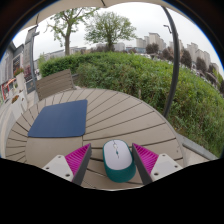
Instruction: Arrange mouse
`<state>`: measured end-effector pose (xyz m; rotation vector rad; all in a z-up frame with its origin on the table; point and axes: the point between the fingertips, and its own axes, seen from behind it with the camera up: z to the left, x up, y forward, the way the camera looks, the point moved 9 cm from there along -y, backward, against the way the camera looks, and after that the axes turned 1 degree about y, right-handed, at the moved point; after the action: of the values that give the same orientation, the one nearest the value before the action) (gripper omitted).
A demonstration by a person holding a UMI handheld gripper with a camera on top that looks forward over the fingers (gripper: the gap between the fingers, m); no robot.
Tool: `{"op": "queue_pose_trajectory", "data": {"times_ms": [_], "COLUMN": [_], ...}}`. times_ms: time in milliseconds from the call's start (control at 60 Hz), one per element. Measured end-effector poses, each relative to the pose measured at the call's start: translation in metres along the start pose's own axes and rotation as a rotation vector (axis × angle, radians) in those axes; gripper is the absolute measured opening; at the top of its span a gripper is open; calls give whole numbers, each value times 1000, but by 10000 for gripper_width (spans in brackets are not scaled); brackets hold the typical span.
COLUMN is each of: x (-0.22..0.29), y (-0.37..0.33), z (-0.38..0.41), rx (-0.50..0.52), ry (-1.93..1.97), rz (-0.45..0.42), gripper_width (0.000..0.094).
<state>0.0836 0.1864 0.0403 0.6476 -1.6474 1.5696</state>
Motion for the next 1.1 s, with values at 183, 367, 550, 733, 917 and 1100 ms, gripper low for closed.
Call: {"op": "queue_pose_trajectory", "data": {"times_ms": [183,367,550,733,917,1100], "x": [-2,19,121,158,111,88], "y": [0,-3,-1,49,115,114], "z": [-1,-1,53,150,207,207], "rx": [-4,-38,16,83,87,23], "ry": [-38,-25,-1,-31,-54,-94], "rz": [3,63,-37,-55,29,90], "gripper_width": [742,415,415,414,416,830]}}
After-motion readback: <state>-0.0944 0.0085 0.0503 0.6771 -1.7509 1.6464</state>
